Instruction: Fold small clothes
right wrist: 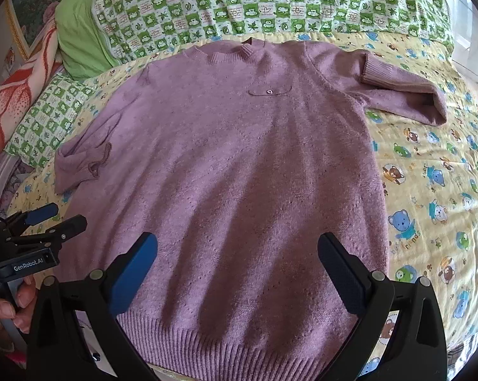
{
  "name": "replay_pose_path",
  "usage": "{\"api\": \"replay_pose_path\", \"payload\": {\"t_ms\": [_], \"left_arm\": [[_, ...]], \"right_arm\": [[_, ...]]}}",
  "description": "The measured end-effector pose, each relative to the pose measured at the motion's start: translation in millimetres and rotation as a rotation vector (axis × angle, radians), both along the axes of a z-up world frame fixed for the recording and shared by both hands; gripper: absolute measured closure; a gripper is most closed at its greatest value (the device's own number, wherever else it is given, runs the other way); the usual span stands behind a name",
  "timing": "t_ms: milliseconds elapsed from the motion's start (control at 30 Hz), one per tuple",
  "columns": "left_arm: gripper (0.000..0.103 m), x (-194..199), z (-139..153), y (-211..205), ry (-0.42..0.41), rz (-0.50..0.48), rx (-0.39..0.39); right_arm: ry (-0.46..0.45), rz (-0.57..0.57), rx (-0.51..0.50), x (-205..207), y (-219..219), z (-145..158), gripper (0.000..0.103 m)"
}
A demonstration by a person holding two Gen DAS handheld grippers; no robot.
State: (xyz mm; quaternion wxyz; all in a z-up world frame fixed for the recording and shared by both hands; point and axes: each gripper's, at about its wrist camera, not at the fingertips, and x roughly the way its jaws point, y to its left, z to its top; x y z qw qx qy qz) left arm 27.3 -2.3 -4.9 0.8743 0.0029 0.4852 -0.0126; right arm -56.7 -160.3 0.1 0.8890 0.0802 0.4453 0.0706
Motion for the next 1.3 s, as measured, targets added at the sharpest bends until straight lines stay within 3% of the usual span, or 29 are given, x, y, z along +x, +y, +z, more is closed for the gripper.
{"api": "replay_pose_path", "payload": {"t_ms": [400, 833, 1133, 1300], "left_arm": [[0.012, 43.3, -2.8, -13.6, 0.033, -0.009, -0.039], [0.012, 133.1, -0.4, -27.8, 0.051, 0.052, -0.053], [0.012, 202.5, -12.6, -21.4, 0.071, 0.132, -0.066], [0.012, 225.5, -23.6, -16.8, 0.082, 0.168, -0.069]], "right_arm": [[-0.022, -0.102, -0.018, 36.0, -62.9, 12.5, 0.002], [-0.087, -0.204, -0.121, 132.9, -159.3, 32.3, 0.002], [-0.1, -0.09, -0.23, 218.0, -191.8, 15.1, 0.003], [-0.035, 0.036, -0.29, 250.4, -190.9, -8.5, 0.021]]}}
